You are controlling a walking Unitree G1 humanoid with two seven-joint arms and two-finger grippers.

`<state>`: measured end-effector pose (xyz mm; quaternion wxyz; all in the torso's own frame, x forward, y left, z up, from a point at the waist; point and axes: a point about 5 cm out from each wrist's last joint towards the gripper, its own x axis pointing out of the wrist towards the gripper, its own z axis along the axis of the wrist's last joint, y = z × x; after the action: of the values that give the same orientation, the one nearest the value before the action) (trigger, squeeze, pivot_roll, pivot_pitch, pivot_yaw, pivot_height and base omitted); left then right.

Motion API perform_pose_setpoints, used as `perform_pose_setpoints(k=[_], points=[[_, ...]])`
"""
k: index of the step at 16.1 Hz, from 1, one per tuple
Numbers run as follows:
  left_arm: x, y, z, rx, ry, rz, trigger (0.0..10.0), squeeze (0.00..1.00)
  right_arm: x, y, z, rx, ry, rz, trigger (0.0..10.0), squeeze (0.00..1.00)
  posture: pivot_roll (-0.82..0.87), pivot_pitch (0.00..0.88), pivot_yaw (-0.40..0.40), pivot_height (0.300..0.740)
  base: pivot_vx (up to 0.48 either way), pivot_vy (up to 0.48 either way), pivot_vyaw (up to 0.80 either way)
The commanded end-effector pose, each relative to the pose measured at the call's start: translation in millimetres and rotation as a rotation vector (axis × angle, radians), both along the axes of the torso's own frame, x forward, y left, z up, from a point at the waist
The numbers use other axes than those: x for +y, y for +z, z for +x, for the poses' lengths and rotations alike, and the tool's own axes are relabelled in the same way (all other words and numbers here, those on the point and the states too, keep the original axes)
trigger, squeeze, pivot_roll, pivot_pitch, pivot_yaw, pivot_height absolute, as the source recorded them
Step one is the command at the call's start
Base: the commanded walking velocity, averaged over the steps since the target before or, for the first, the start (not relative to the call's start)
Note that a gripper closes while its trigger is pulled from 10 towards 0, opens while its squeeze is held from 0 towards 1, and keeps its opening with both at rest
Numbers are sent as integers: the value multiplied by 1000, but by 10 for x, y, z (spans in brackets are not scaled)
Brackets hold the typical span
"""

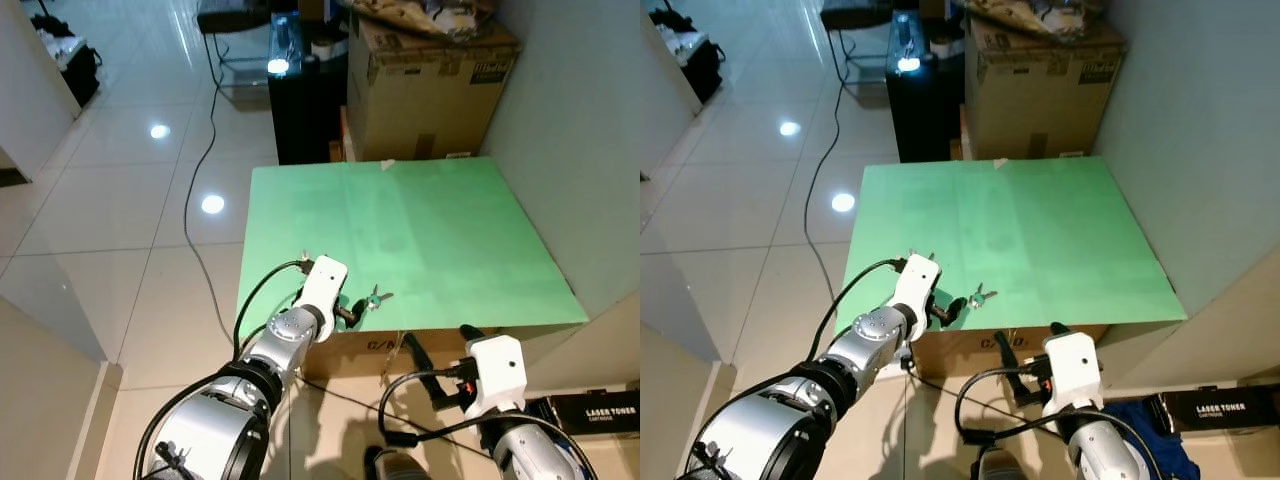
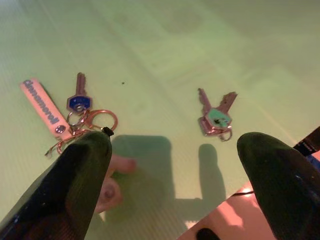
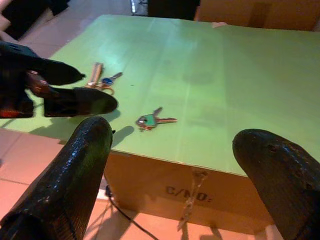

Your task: Hang keys on a hook

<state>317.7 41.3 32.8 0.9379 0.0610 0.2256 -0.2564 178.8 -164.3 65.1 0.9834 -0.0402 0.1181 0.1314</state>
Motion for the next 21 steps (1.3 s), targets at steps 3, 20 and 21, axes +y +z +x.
perform_pose_setpoints(k=[3,20,21], points=[[-38,-9,-16,-25,12,41,10000,0,50,51,-118,25,37,26,10000,973,-359,157,77,740,0,0,0],[159,71,126,-63,195,122,10000,0,190,24,-485,170,151,78,10000,973,-406,195,83,740,0,0,0],[166,57,118,-58,198,128,10000,0,193,25,-490,172,152,78,10000,973,-411,198,83,740,0,0,0]])
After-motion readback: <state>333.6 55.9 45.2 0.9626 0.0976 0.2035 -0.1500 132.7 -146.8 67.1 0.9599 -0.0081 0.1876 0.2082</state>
